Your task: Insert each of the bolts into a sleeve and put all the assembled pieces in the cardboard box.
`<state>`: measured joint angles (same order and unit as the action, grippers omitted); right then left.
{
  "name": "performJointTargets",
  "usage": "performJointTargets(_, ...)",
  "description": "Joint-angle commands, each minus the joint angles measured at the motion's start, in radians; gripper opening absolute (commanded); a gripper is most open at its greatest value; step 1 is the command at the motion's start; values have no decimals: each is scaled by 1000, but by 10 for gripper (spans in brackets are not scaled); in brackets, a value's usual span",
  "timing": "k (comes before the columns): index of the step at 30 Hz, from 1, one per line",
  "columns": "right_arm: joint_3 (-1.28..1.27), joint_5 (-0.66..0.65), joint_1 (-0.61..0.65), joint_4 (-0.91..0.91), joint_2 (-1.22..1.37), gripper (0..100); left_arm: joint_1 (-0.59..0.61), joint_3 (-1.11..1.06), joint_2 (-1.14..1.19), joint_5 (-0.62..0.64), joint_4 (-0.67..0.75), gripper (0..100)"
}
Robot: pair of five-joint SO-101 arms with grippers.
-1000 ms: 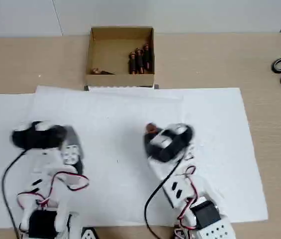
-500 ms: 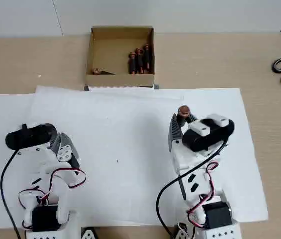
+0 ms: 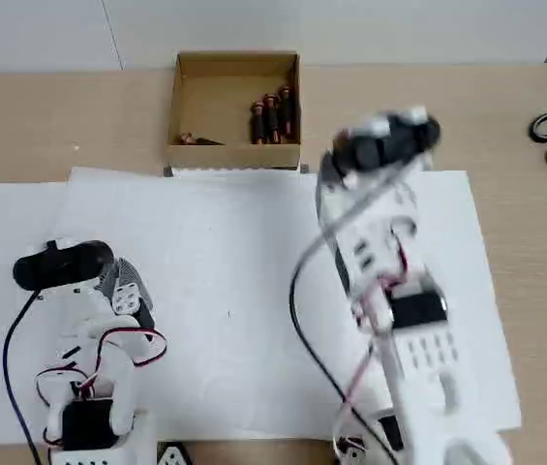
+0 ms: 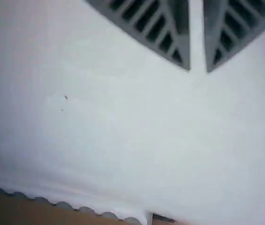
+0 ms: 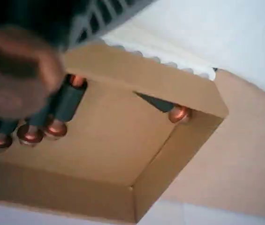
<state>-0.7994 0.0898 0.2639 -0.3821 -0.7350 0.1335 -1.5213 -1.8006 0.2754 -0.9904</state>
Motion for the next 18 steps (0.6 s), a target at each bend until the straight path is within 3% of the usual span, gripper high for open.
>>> performJointTargets(1,253,9,1,44,249,3,-3,4,-9,-9,20,6)
performJointTargets(18,1163,9,68,42,1122,4,5,41,-9,-63,-60,6)
